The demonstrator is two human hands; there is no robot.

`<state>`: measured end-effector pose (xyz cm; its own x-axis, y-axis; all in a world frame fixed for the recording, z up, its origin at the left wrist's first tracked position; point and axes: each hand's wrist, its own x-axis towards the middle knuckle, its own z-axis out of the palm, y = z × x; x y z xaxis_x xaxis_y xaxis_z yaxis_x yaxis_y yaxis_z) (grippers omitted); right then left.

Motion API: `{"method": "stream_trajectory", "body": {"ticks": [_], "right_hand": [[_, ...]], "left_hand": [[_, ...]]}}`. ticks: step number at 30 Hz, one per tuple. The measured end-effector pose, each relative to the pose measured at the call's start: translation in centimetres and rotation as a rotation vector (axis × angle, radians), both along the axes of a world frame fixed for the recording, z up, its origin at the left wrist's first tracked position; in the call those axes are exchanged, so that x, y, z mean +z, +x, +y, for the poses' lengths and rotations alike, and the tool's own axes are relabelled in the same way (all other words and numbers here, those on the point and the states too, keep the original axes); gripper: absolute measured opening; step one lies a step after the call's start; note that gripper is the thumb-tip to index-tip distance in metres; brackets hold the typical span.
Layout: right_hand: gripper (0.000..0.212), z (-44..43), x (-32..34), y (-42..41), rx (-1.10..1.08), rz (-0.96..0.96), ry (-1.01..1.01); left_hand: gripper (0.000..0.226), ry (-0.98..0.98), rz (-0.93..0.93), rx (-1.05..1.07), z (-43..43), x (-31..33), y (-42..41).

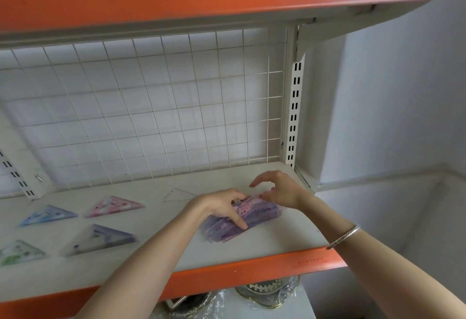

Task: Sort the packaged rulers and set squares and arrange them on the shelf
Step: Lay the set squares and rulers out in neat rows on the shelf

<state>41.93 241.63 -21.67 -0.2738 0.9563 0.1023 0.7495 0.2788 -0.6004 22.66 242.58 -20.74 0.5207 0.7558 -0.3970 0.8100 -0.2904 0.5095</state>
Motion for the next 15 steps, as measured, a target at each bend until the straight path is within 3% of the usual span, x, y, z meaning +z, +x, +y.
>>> {"method": "stream_trajectory", "body": {"ticks": [3, 15], "right_hand": [[0.021, -0.7, 0.4, -0.3, 0.091, 0.088, -0.18], [0.021, -1.2, 0.9, -0.2, 0.166, 0.117, -0.28]], "left_hand": [[0.067, -0.012, 0.029, -0.019, -0.2, 0.1, -0.3], [0.036, 0.126, -0.171, 0.107, -1.4, 0.4, -1.9]]}}
